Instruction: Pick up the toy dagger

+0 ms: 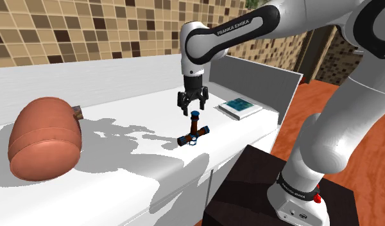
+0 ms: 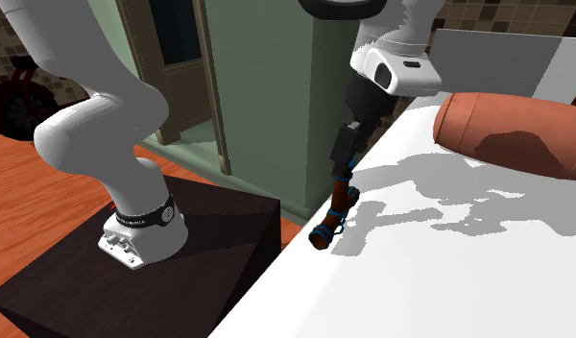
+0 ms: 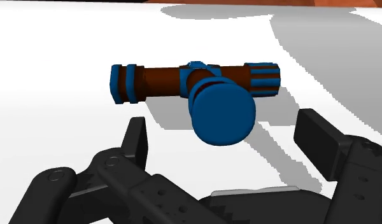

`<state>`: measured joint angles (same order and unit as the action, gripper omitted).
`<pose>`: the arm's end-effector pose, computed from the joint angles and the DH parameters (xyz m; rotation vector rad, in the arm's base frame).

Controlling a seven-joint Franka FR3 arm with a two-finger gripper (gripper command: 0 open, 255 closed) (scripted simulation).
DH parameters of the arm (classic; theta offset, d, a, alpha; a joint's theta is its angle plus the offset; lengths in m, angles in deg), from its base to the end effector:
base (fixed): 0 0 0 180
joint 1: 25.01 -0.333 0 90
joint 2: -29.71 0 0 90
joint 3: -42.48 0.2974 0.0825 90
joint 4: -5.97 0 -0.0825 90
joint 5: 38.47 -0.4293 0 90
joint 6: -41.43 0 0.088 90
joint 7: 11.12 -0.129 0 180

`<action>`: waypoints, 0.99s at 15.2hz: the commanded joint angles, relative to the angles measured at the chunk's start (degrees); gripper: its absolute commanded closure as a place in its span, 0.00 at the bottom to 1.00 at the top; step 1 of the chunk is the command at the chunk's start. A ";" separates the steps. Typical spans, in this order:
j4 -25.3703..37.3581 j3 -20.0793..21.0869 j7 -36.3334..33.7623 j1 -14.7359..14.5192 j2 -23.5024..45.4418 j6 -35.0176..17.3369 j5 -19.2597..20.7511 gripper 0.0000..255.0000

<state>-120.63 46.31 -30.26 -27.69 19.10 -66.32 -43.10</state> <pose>0.5129 0.0664 0.3862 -3.0783 0.3910 0.2398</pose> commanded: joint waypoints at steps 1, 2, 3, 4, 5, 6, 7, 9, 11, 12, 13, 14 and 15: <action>-1.07 0.08 -0.03 -0.05 0.64 -1.70 -0.03 0.00; -1.59 0.10 0.01 -0.05 0.90 -2.48 -0.04 0.00; -2.10 0.11 0.05 -0.06 1.17 -3.27 -0.05 0.00; -2.88 0.14 0.10 -0.07 1.63 -4.50 -0.07 0.00; -2.89 0.14 0.10 -0.07 1.62 -4.50 -0.07 0.00; -2.88 0.14 0.10 -0.07 1.63 -4.50 -0.07 0.00; -2.80 0.15 0.08 -0.08 1.68 -4.47 -0.07 1.00; -2.82 0.15 0.08 -0.08 1.67 -4.48 -0.07 1.00; -2.79 0.15 0.08 -0.08 1.68 -4.47 -0.07 1.00; -2.79 0.14 0.09 -0.08 1.69 -4.47 -0.07 1.00; -2.80 0.14 0.09 -0.08 1.68 -4.47 -0.07 1.00; -2.80 0.14 0.09 -0.08 1.68 -4.47 -0.07 1.00; -2.80 0.14 0.09 -0.08 1.67 -4.46 -0.07 1.00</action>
<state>-123.42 46.42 -30.17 -27.74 20.76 -70.77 -43.13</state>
